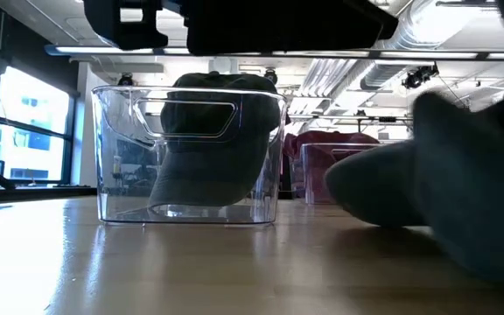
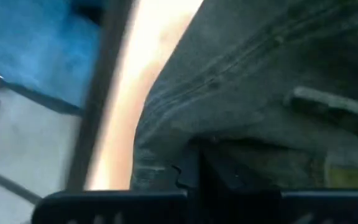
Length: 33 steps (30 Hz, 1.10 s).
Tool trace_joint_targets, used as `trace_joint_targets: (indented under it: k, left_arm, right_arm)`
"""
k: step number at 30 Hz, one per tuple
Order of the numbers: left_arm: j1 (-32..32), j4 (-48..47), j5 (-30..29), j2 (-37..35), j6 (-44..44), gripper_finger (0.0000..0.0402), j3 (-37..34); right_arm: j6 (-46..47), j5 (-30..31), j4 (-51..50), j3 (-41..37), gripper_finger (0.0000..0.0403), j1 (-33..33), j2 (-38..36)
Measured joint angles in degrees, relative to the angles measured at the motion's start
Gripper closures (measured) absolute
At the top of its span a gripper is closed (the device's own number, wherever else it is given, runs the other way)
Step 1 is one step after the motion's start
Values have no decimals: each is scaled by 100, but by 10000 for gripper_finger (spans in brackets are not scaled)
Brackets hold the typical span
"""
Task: Pick & Place hat
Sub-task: Put the black cap into the bottom transparent bin
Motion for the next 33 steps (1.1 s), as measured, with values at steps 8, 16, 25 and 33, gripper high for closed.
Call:
trace_joint_targets:
  k: [8, 16, 25, 33]
  left_arm:
    - [-113, -788, -153, -306, -4, 158, 2]
    - [-671, -1615, -959, -353, 741, 158, 374]
    - [-802, -1006, -1085, 518, 2617, 158, 731]
    - [-438, -2371, -950, 1428, 2895, 170, 2066]
  right_arm:
    - [290, 921, -129, -16, 374, -11, -844]
    - [153, 2058, 161, -16, 317, 661, -697]
    - [558, 2846, -633, 412, 315, 1067, -912]
    - [473, 2982, -655, 636, 315, 1138, -992]
